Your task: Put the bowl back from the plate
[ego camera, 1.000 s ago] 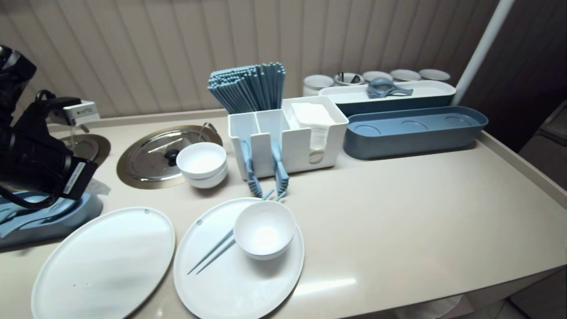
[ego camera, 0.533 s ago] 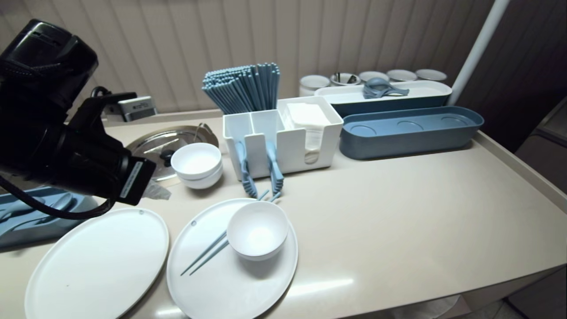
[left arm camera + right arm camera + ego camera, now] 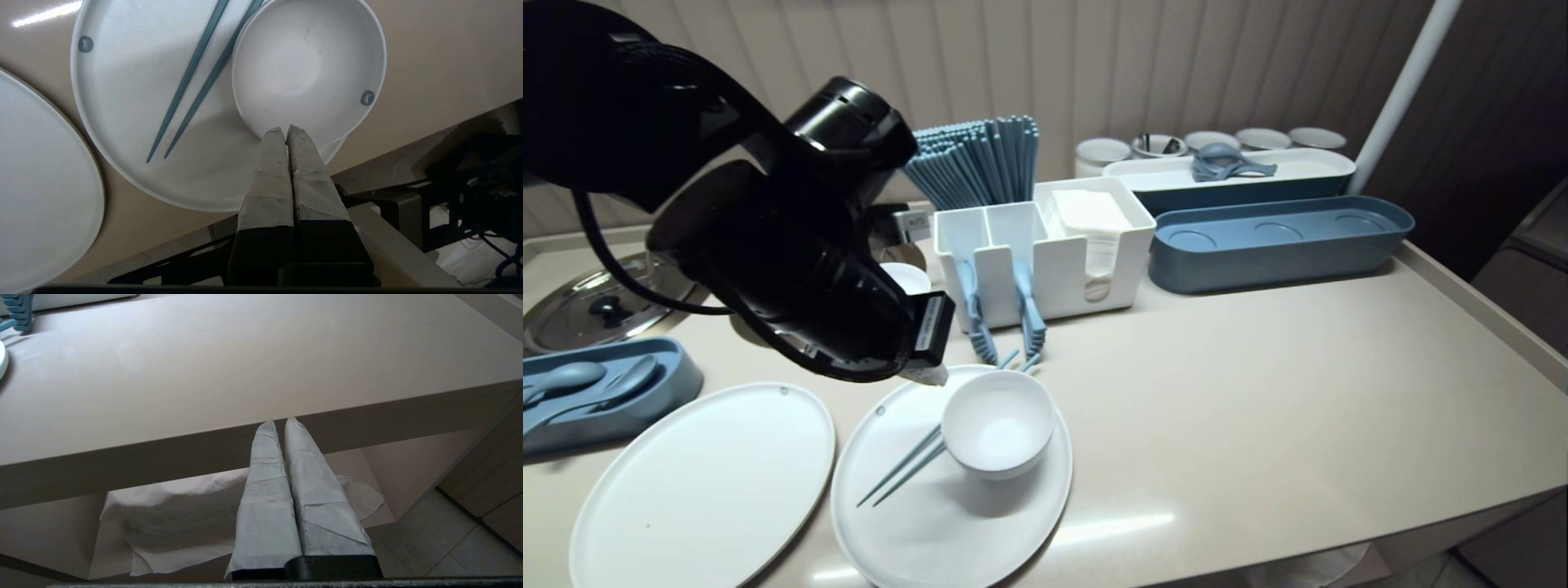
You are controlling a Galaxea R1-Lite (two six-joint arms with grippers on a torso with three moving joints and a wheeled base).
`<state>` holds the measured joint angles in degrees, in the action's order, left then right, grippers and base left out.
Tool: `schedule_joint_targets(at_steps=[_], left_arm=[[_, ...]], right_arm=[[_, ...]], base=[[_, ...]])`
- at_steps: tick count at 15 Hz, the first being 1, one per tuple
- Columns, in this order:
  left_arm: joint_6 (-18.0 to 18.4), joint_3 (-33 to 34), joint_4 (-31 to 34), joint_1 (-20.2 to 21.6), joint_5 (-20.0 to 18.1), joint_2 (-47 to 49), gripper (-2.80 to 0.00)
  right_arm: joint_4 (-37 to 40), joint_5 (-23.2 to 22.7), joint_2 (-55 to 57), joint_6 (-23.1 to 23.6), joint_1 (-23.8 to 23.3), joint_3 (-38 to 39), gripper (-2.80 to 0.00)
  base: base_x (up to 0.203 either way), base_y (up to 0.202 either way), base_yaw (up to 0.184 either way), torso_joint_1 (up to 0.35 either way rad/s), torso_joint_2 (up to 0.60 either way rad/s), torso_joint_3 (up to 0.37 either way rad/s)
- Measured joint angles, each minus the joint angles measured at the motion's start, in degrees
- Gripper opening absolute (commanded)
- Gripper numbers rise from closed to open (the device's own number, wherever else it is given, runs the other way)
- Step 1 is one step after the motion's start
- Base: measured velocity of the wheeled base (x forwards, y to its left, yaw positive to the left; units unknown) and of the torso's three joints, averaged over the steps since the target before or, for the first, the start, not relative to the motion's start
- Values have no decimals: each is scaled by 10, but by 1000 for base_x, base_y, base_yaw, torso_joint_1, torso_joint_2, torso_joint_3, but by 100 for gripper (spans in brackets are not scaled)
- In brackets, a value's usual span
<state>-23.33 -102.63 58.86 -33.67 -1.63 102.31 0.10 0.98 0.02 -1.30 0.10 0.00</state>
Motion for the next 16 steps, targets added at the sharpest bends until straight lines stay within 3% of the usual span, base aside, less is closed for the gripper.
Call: schedule_joint_targets(at_steps=[2,8,14,16], left_arm=[[-10,-4,-11,-2,21,19,-280],[-8,-4,-12,-5,27,12,-280],[-6,0,-11,-13,31,-11,-280],[-5,7,-12,-16,51,-13,-280]], right_arm=[[0,0,0,0,0,0,-280],[0,0,0,0,0,0,-280],[0,0,0,0,0,0,-280],[0,0,0,0,0,0,-280]], base=[[0,0,0,0,0,0],[0,0,0,0,0,0],[177,0,1,4,2,3],[0,0,0,0,0,0]])
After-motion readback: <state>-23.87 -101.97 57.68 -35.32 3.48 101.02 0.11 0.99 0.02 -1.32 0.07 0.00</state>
